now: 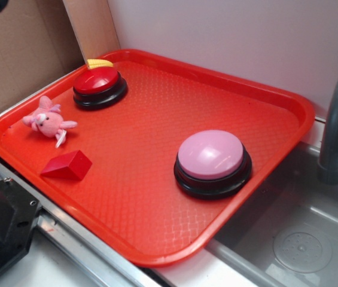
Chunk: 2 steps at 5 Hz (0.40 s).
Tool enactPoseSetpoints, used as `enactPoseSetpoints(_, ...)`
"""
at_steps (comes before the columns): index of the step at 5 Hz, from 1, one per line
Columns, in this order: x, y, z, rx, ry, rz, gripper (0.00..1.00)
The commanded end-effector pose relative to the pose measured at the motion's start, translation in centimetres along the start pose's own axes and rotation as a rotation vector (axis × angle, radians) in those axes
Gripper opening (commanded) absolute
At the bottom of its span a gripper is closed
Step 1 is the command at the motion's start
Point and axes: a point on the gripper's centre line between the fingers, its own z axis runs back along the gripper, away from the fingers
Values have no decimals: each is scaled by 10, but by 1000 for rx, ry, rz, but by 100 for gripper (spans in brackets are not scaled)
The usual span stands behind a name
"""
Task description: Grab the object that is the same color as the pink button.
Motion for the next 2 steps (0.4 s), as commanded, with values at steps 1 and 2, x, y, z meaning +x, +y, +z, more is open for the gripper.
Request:
enactPoseSetpoints(1, 0, 0, 0, 0, 0, 0, 100)
enactPoseSetpoints(2, 6, 12, -5, -16, -42, 176, 100)
